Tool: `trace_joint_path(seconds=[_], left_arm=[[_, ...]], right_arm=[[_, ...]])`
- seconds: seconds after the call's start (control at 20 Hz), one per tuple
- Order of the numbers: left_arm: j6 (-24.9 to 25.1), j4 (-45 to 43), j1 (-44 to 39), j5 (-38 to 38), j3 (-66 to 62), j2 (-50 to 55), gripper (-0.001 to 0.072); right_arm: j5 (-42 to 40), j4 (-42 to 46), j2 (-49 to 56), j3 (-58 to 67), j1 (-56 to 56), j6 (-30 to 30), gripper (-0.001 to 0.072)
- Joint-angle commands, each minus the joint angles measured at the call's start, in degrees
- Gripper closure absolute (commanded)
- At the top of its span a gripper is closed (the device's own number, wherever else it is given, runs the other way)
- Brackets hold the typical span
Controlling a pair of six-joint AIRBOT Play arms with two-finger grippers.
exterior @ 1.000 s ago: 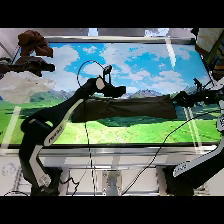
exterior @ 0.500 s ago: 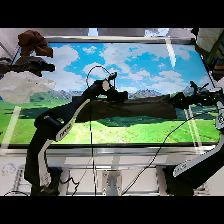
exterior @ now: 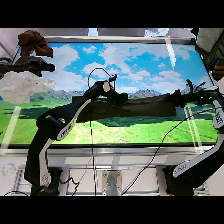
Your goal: Fold the shirts.
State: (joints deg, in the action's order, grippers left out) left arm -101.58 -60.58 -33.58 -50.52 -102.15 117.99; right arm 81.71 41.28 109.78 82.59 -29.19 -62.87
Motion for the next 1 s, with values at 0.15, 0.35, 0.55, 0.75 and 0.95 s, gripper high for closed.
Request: trace_joint_path(seconds=[0.15, 0.35, 0.55, 0.75, 0.95], left_arm=[[0.0, 0.55, 0.15, 0.5, -2.05, 0.02, 0.0701], [3.91, -2.29, 2.34, -0.57, -15.61, -1.97, 0.0701], [2.03, -21.46, 6.95, -7.96, -18.67, -11.32, 0.07], [0.9, -37.66, 11.06, -18.6, -16.87, -20.35, 0.0699], [3.06, -43.65, 15.1, -25.29, -16.87, -24.72, 0.0699]], right_arm=[[3.5, -2.43, -0.52, 0.17, 0.52, -0.33, 0.0686], [5.05, -10.99, -5.64, 0.2, 1.18, 0.35, 0.0688], [4.04, -11.74, -11.67, 7.69, 9.29, -1.49, 0.0689], [-3.48, -11.74, -11.69, 17.05, 27.82, -3.48, 0.0689], [-14.19, -7.76, -9.6, 18.91, 46.77, -3.87, 0.0692]])
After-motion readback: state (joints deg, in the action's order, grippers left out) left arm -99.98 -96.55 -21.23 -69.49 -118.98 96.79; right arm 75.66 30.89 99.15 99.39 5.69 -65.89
